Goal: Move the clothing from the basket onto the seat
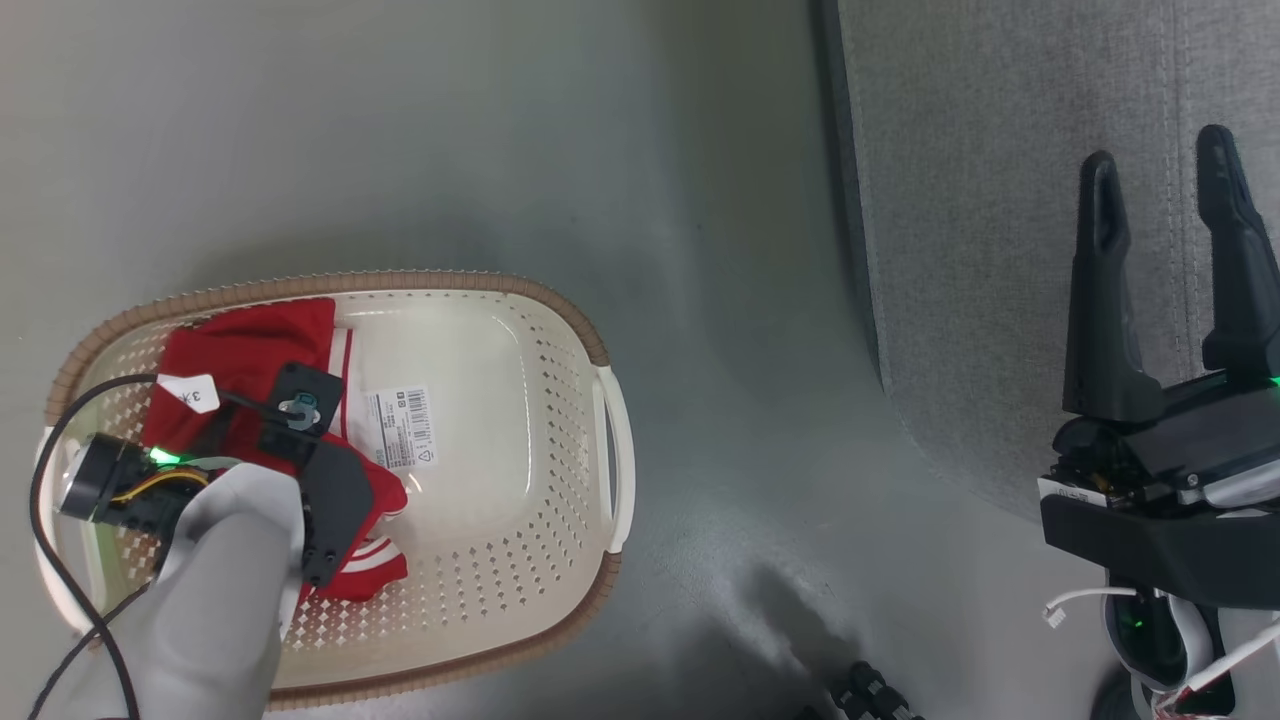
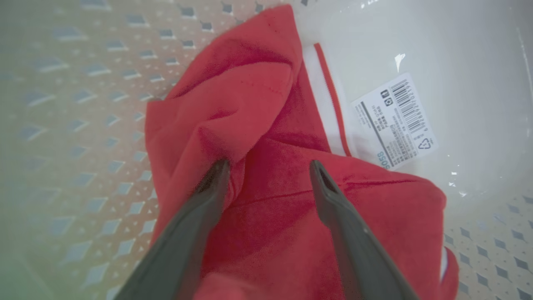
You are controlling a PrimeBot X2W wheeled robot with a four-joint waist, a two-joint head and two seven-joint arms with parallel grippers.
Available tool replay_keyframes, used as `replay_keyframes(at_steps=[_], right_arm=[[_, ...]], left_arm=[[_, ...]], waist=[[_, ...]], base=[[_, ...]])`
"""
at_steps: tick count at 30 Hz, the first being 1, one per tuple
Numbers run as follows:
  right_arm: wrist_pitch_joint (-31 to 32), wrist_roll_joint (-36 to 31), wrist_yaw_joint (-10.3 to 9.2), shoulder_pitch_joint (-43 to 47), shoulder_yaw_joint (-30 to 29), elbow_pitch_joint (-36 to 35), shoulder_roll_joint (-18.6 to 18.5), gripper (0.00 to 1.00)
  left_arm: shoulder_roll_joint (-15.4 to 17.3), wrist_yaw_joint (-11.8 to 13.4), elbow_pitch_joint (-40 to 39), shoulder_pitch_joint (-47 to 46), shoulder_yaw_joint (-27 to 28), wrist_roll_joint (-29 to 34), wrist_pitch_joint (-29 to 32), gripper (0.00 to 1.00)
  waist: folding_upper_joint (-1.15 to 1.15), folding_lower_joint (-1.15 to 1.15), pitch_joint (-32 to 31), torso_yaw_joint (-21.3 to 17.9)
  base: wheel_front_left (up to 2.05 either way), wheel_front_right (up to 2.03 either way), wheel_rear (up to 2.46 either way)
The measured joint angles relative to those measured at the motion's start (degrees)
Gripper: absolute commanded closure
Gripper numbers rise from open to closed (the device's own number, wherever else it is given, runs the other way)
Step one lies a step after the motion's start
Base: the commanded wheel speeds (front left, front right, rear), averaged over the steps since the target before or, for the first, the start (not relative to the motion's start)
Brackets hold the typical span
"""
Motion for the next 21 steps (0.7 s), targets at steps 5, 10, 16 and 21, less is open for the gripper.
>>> replay_keyframes(at_steps=[5, 10, 16, 21], right_arm=[[-0.5, 0.0, 0.05, -1.3, 0.6, 0.3, 0.3, 0.0], [-1.0, -0.1, 0.07, -1.9, 1.0, 0.8, 0.4, 0.0], [-1.6, -0.3, 0.08, -2.1, 1.1, 1.4, 0.5, 0.0], [-2.0, -0.5, 0.09, -2.1, 1.1, 1.5, 0.5, 0.0]], left_arm=[[-0.4, 0.0, 4.0, -1.5, 0.0, 0.0, 1.6, 0.0], [-1.6, 0.0, 7.0, -3.6, 0.8, -0.7, 2.8, 0.0], [-1.4, 0.0, 10.7, -5.4, 2.5, -2.2, 4.9, 0.19], [-1.3, -0.1, 12.8, -5.6, 3.6, -3.8, 5.6, 1.0]], waist=[[0.0, 0.0, 1.5, -0.5], [0.0, 0.0, 2.7, -1.1], [-0.01, 0.0, 3.4, -1.6], [-0.01, 0.0, 3.7, -1.7]], base=[[0.0, 0.0, 0.0], [0.0, 0.0, 0.0], [0.0, 0.0, 0.0], [0.0, 0.0, 0.0]])
